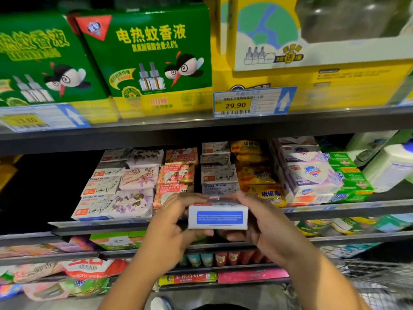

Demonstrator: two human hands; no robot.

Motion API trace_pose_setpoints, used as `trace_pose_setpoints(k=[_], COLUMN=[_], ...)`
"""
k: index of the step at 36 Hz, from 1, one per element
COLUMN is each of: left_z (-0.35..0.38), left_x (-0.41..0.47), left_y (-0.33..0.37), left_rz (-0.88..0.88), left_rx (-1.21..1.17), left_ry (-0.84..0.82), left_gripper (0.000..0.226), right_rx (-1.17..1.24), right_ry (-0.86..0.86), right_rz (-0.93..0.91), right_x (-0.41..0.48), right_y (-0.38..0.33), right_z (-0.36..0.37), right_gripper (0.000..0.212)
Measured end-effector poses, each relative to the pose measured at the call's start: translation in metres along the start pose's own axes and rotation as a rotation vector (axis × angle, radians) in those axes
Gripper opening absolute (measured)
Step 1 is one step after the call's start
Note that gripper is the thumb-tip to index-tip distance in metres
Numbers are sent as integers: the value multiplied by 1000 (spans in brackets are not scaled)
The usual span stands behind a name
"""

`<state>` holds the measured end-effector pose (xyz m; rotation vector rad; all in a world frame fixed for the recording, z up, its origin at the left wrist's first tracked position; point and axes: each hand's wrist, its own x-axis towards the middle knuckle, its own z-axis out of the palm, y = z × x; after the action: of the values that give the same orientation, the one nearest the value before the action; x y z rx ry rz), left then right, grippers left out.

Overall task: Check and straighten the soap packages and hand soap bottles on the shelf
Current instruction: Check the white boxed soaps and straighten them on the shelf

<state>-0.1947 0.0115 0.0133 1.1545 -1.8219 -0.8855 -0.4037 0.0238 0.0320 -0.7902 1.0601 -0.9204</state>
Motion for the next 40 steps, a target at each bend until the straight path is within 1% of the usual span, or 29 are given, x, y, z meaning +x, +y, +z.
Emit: trace_pose_setpoints(k=[2,4,5,6,7,8,9,10,12,14,15,16,17,18,20,21,22,24,27,29,30,32,34,36,38,40], left_z=[1,2,3,4,4,5,7,7,6,1,-2,-4,-6,-8,-7,-7,-6,-4,0,1,1,1,1,1,0,-2], left_x=[-3,-4,-3,-2,-1,1,2,4,5,4,2,1,2,3,6,7,8,7,5,5,5,8,8,8,10,14], left_y=[8,13,14,15,18,19,21,22,17,4,0,-3,-5,-5,-6,-7,-8,-7,-3,-2,-2,2,5,7,14,22], left_rz=[-119,-199,-227,-239,-246,-252,-262,-268,-267,-237,-209,-167,-124,-78,41,81,89,62,-124,-208,-218,-214,-203,-197,-208,-177], left_rx=[-187,-346,-405,-449,-479,-496,-503,-499,-520,-595,-590,-529,-432,-306,-53,-2,6,-18,-227,-342,-357,-347,-313,-314,-293,-136], left_ry=[22,31,51,80,101,105,99,92,64,-52,-134,-200,-236,-235,-156,-114,-81,-28,36,72,82,94,100,100,91,50], left_gripper=[42,54,59,60,56,48,40,39,53,78,90,94,92,84,64,55,50,47,50,58,57,53,56,57,49,51], right_rx=[-109,-182,-228,-263,-268,-252,-227,-208,-179,-107,-56,-6,39,75,104,100,91,55,-67,-196,-252,-328,-396,-493,-609,-737], right_ry=[-10,-25,-42,-56,-61,-50,-30,-11,49,113,132,141,142,138,122,106,93,61,18,-22,-42,-78,-91,-58,-31,-24], right_rz=[-43,-83,-112,-143,-170,-190,-207,-219,-216,-172,-140,-113,-91,-70,-33,-15,2,13,-36,-107,-137,-176,-223,-267,-296,-332], right_x=[0,-1,-1,-1,0,1,1,2,3,4,4,4,4,4,3,3,4,5,5,4,4,5,8,9,11,13], right_y=[0,-1,-1,-2,-2,-2,-2,-1,1,2,1,-1,-2,-3,-4,-4,-3,-2,2,2,2,4,7,8,9,14], right_z=[-3,-5,-5,-6,-6,-5,-4,-4,-2,-2,-2,-2,-2,-3,-4,-4,-4,-6,-10,-12,-13,-14,-12,-9,-9,-9], right_gripper=[52,54,48,38,30,29,35,38,31,21,20,21,25,27,26,24,24,31,48,45,41,47,55,52,47,44])
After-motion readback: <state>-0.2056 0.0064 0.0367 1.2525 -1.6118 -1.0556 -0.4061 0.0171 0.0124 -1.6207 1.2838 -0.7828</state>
